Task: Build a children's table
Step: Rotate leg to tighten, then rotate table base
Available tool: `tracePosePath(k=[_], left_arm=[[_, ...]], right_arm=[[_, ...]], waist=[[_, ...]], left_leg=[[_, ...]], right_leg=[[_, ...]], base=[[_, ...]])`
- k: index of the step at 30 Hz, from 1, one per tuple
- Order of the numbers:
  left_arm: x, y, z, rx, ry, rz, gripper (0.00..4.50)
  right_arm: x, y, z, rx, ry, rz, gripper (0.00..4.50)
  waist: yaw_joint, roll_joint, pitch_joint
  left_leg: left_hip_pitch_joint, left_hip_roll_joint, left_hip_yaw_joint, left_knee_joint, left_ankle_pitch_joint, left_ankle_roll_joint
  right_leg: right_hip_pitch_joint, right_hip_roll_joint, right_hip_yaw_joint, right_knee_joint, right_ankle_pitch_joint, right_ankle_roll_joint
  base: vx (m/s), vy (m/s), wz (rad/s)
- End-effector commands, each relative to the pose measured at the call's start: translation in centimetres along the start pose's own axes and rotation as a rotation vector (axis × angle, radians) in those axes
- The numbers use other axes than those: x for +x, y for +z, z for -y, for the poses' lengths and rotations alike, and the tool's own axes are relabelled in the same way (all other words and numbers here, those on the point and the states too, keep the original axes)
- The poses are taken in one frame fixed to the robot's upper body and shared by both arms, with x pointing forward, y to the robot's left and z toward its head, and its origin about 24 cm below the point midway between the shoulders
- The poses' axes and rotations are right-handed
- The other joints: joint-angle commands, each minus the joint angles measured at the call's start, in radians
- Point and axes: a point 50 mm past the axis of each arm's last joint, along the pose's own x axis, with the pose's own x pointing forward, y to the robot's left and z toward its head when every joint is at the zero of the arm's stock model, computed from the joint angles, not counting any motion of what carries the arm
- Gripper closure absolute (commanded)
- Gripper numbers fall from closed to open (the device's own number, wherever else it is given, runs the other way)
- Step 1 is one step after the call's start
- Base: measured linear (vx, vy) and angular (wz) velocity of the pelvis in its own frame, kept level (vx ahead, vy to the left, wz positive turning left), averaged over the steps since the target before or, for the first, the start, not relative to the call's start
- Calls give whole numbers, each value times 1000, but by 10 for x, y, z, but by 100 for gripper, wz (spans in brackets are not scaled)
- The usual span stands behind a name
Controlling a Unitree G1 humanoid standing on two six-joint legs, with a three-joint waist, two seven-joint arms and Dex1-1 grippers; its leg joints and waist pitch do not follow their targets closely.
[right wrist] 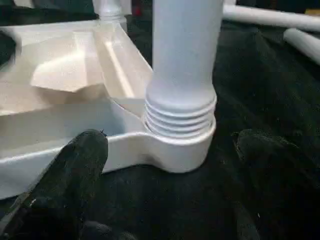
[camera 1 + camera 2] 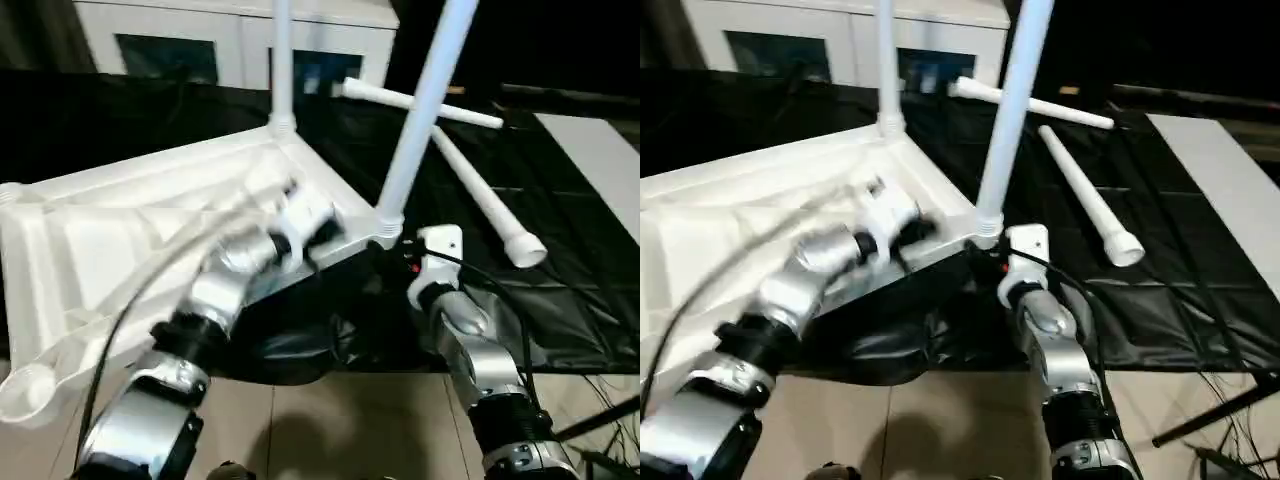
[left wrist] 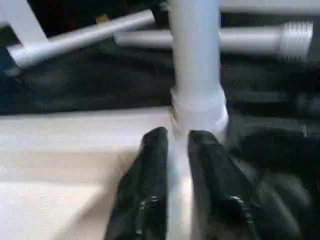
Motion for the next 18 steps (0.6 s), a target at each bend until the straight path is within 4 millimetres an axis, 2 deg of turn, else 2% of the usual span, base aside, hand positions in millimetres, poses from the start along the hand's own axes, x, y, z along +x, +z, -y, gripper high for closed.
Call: tracePosePath(k=[1, 2, 4, 5, 6, 7, 8, 11, 12, 13, 14, 15, 16, 17, 18], left_arm=[[-10, 5, -8, -18, 9, -14, 328], [-19, 5, -13, -23, 5, -30, 328], [-41, 5, -25, -42, 28, -58, 300], [-52, 5, -31, -49, 40, -70, 300], [-59, 5, -35, -53, 49, -76, 294], [-74, 4, -47, -53, 101, -100, 281], [-74, 4, -47, -53, 101, -100, 281], [-130, -1, -84, -7, 291, -243, 261], [-155, -6, -97, 27, 377, -340, 240], [-168, -8, -102, 44, 420, -393, 231], [-190, -12, -112, 83, 498, -492, 231], [-205, -14, -117, 110, 547, -555, 231], [-235, -17, -125, 131, 669, -688, 231], [-237, -17, -126, 133, 677, -696, 231], [-245, -18, -127, 139, 711, -729, 231]], right_arm=[[-1, -1, -4, -8, 25, -15, 0], [0, -1, -6, -10, 32, -19, 0], [1, -1, -9, -11, 52, -30, 0], [1, -2, -11, -15, 62, -36, 0], [1, -2, -12, -18, 69, -42, 0], [2, -2, -13, -19, 80, -49, 0], [2, -2, -13, -19, 80, -49, 0], [4, -4, -19, -26, 104, -71, 0], [5, -5, -21, -29, 111, -76, 0], [5, -6, -22, -31, 115, -79, 0], [6, -6, -24, -30, 121, -81, 0], [6, -6, -25, -29, 125, -82, 0], [6, -7, -27, -27, 131, -86, 0], [6, -7, -27, -27, 131, -86, 0], [7, -7, -27, -27, 131, -88, 0]], waist=[[0, 1, -71], [-1, 2, -70], [-8, 5, -68], [-7, 11, -69], [-15, 10, -68], [-18, 13, -67], [-19, 14, -68], [-25, 18, -64], [-26, 13, -64], [-35, 16, -60], [-38, 16, -60], [-39, 16, -59], [-39, 15, -57], [-37, 19, -60], [-36, 23, -56]], left_leg=[[22, 20, 0, -63, -222, 26], [21, 19, 1, -63, -217, 28], [20, 19, 1, -65, -214, 21], [23, 20, -1, -66, -215, 16], [24, 18, 0, -66, -220, 12], [27, 17, 1, -66, -226, 6], [26, 18, 0, -66, -229, 3], [29, 17, -1, -70, -270, -13], [26, 17, -5, -71, -280, -18], [22, 15, -6, -75, -289, -25], [24, 15, -7, -76, -295, -29], [30, 16, -6, -73, -305, -30], [32, 17, -7, -76, -319, -34], [37, 20, -7, -73, -324, -39], [40, 19, -8, -76, -349, -42]], right_leg=[[49, -44, 34, -54, -182, -183], [48, -41, 35, -56, -180, -183], [48, -38, 34, -51, -173, -186], [48, -39, 34, -49, -172, -186], [45, -33, 34, -51, -166, -187], [42, -31, 35, -50, -161, -188], [44, -32, 35, -48, -158, -189], [40, -30, 35, -52, -202, -175], [43, -33, 35, -51, -225, -165], [43, -30, 35, -53, -257, -149], [41, -29, 35, -54, -265, -145], [35, -29, 37, -57, -266, -141], [33, -29, 38, -59, -281, -144], [30, -31, 39, -54, -268, -148], [24, -29, 39, -57, -283, -153]], base=[[0, 0, 0], [0, 0, 0], [0, 0, 0], [0, 0, 0], [0, 0, 0], [0, 0, 0], [0, 0, 0], [0, 0, 0], [0, 0, 0], [0, 0, 0], [0, 0, 0], [0, 0, 0], [0, 0, 0], [0, 0, 0], [0, 0, 0]])
